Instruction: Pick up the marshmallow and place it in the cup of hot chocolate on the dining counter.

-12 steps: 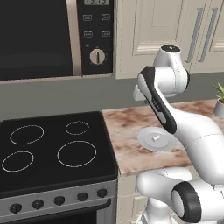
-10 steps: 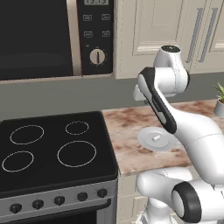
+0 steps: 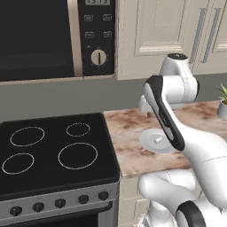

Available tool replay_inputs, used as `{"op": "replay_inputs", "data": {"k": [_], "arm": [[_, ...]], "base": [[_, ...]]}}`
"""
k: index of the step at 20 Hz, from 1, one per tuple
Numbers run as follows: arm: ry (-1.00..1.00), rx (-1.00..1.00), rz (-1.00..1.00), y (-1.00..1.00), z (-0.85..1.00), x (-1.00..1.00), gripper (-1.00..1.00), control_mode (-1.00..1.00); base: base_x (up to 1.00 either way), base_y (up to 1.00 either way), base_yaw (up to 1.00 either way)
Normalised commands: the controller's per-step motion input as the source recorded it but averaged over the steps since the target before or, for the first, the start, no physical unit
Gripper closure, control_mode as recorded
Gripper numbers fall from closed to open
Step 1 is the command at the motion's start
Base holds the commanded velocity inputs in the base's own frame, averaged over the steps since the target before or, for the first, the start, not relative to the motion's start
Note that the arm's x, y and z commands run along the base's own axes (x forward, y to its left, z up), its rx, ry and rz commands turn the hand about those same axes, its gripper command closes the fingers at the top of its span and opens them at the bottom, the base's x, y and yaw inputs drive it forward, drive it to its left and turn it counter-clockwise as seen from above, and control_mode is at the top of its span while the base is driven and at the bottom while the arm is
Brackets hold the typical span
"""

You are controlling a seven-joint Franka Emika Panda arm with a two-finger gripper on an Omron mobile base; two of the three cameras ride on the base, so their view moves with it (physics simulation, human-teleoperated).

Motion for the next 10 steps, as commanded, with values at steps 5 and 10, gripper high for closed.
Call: {"op": "replay_inputs", "data": {"k": [5,10], "arm": [[0.08,0.04,-0.13,-0.03,-0.37,-0.28,-1.0,-1.0],[0.13,0.04,-0.21,-0.22,-0.38,0.0,-1.0,-1.0]], "base": [[0.0,0.0,0.0],[0.0,0.0,0.0]]}}
